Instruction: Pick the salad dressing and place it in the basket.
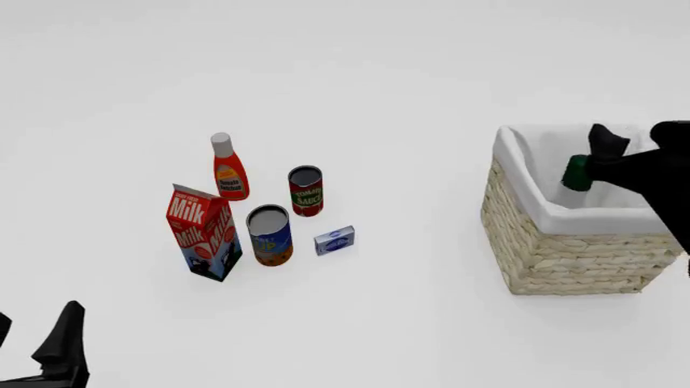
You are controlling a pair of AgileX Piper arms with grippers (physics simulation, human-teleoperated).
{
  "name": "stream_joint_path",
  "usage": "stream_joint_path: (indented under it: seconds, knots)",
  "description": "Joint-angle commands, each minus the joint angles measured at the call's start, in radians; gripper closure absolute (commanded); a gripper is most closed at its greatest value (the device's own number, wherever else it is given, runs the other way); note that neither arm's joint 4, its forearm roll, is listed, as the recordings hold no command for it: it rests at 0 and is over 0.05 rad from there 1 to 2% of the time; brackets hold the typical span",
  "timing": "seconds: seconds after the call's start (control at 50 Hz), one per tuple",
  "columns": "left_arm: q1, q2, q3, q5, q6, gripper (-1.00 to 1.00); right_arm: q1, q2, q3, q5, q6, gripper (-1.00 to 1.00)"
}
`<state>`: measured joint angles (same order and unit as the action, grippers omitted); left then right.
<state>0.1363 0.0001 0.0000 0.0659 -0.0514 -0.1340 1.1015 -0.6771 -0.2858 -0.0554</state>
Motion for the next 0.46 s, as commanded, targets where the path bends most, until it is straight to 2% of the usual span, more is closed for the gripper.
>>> stream_joint_path:
  seconds: [0.02, 0.18, 0.46]
  knots:
    - [-0.012, 0.000, 0.000, -0.002, 0.003, -1.00, 0.006, -0.240, 0.096, 0.106, 0.005, -1.00]
    - [-0.011, 0.000, 0.000, -0.007, -0.003, -1.00, 0.007, -0.422, 0.201, 0.175, 0.022, -1.00]
    - [-0.023, 0.000, 0.000, -0.015, 0.002, -1.00, 0.007, -0.627, 0.335, 0.250, 0.079, -1.00]
